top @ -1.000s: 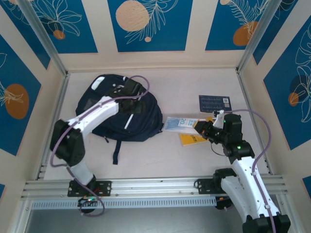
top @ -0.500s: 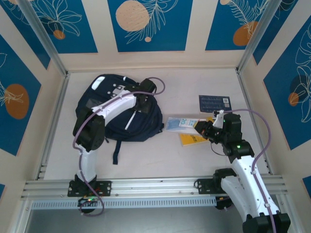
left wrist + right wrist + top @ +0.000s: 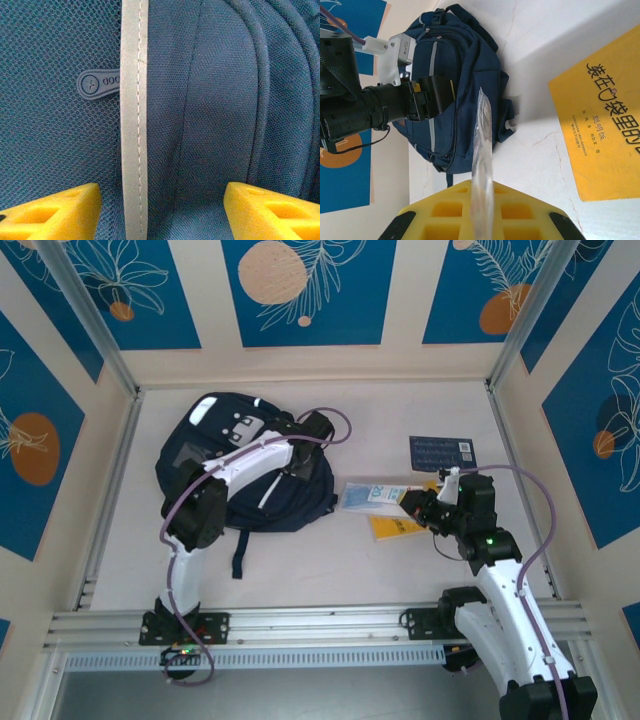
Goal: Pack the student bag
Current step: Open the student bag at the center of the table.
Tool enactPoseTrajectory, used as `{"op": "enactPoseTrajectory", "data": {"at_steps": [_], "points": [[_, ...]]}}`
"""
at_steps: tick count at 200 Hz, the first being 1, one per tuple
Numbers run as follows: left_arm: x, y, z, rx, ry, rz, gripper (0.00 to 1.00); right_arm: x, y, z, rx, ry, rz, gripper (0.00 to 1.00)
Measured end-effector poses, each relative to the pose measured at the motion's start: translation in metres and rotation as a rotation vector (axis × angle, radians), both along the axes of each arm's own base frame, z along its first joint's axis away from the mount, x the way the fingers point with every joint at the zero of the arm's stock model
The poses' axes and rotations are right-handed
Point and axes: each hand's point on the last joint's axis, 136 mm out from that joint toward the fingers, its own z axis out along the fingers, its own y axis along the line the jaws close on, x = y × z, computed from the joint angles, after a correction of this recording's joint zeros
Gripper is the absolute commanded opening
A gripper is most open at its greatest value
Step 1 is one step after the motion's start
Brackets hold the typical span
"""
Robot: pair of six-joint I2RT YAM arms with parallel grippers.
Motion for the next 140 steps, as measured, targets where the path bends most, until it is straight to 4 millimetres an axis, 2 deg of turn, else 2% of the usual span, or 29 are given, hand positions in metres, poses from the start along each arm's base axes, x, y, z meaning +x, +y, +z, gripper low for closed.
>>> {"op": "enactPoseTrajectory", "data": {"at_steps": [25, 63, 77, 101, 111, 127, 140], "points": [[-0.004, -0.003, -0.002, -0.031, 0.016, 0.004, 0.65, -0.001, 0.0, -0.002, 0.0, 0.005, 0.0, 0.0], [-0.025, -0.013, -0.005, -0.112, 0.08, -0.033, 0.49, 0.0, 0.0, -0.002, 0.0, 0.004, 0.0, 0.0], [-0.026, -0.014, -0.003, -0.122, 0.082, -0.042, 0.48, 0.0, 0.0, -0.003, 0.002, 0.004, 0.002, 0.0], [-0.027, -0.013, -0.001, -0.117, 0.081, -0.058, 0.6, -0.001, 0.001, -0.007, 0.005, 0.013, 0.002, 0.0], [-0.027, -0.011, -0.003, -0.103, 0.082, -0.058, 0.61, -0.001, 0.001, -0.008, 0.008, 0.018, 0.003, 0.0], [-0.026, -0.007, -0.008, -0.072, 0.088, -0.049, 0.58, -0.002, 0.001, -0.01, 0.011, 0.021, 0.002, 0.0], [-0.024, -0.006, -0.016, -0.044, 0.092, -0.046, 0.5, -0.001, 0.002, -0.009, 0.013, 0.017, 0.003, 0.0]]}}
